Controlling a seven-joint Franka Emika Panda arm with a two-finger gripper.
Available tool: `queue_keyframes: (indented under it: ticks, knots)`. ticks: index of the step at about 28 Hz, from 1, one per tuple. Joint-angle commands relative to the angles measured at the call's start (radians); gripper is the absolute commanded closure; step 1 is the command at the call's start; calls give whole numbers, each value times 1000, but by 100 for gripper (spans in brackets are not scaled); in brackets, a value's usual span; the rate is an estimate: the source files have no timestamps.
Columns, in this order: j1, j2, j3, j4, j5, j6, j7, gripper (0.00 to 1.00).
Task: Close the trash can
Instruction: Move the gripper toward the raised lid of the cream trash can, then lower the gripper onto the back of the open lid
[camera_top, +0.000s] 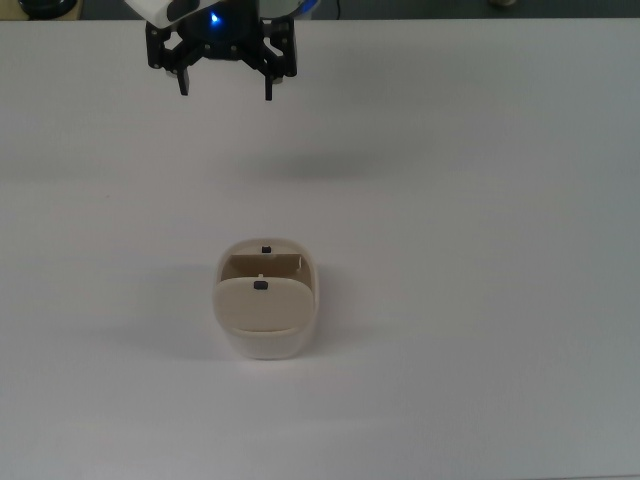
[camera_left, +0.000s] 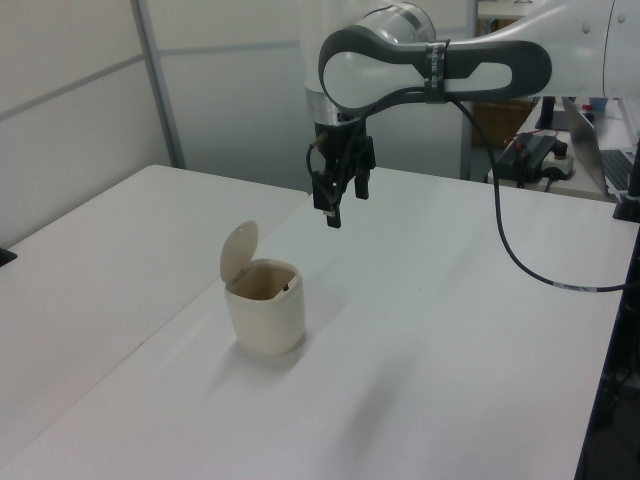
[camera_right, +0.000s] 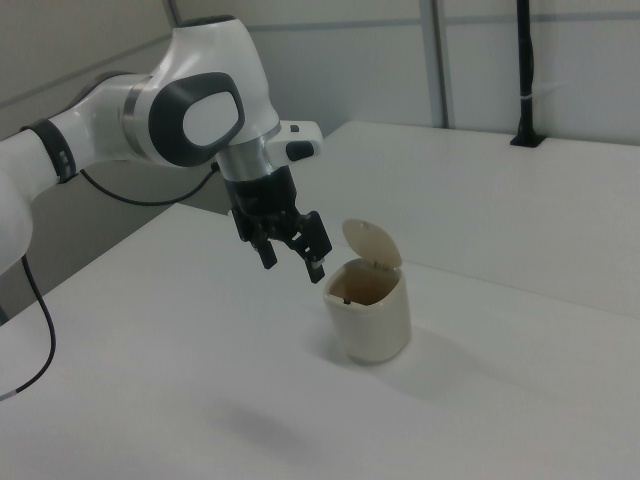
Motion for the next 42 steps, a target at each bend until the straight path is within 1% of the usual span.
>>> queue_keyframes:
  ticks: [1,4,5,6,23,26,29,32,33,35,38,39,42]
  knots:
    - [9,-15,-1,5,-8,-14,-55,49]
    - [9,-15,-1,16,-4,-17,-88,86]
    - [9,-14,-1,16,-2,-17,-88,96]
    - [9,-14,-1,16,-2,-15,-87,100]
    - [10,-4,10,16,-2,0,-82,100]
    - [10,2,10,16,-2,26,-82,100]
    - [10,17,16,16,1,132,-81,100]
    - [10,35,19,16,-10,219,-84,100]
    - [10,40,19,16,-13,291,-88,100]
    - [9,42,17,16,-13,376,-90,100]
    - [7,58,17,16,-2,517,-90,100]
    - [7,74,17,16,1,604,-78,100]
    - [6,112,17,16,3,719,-70,100]
